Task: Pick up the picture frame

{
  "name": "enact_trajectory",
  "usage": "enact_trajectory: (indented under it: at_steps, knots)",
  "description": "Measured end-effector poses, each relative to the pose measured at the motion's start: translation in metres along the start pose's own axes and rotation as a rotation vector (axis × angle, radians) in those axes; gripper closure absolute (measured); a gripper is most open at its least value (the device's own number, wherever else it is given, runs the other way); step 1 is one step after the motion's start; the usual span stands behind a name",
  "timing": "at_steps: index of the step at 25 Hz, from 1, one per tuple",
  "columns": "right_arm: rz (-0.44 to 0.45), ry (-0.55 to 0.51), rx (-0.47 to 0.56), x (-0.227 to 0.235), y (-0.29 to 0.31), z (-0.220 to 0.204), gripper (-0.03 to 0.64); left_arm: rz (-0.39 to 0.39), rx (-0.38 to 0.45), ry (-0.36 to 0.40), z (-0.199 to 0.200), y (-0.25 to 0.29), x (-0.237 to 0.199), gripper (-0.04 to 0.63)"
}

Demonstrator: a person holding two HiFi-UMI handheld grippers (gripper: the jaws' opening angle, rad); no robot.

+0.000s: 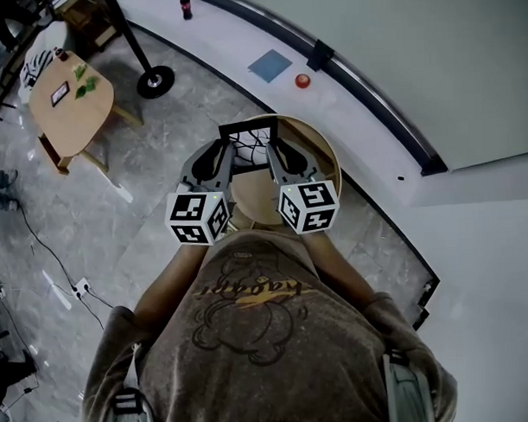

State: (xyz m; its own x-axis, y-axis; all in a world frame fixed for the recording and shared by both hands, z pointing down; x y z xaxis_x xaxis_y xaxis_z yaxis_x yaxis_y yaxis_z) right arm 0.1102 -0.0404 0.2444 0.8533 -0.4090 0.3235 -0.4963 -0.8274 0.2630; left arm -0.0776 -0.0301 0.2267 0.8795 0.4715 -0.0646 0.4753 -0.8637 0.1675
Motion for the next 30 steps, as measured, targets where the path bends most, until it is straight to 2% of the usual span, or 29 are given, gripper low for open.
enact_trajectory:
  at_steps: [13, 30]
  knots:
    - [0.008, -0.019, -0.011, 0.003, 0.000, -0.001, 0.534, 0.014, -0.014, 0.000, -0.001, 0.000, 0.004, 0.514]
    - [0.021, 0.009, -0.024, 0.002, -0.005, -0.009, 0.534, 0.035, -0.030, -0.013, -0.007, -0.007, 0.009, 0.514]
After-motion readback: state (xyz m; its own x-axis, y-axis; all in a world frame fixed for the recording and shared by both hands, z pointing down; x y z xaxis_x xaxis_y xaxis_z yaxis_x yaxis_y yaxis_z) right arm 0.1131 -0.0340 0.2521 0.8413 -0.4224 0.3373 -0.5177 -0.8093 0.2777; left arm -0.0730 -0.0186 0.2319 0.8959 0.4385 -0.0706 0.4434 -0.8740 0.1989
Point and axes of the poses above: the fingertips, and each gripper's own axes: y forward along the fingers, x to its right, z out of its top, the point moved 9 cm from there along -y, backward along the fingers, and after that the axes turned 11 degrees about y, right-handed, at the moved point
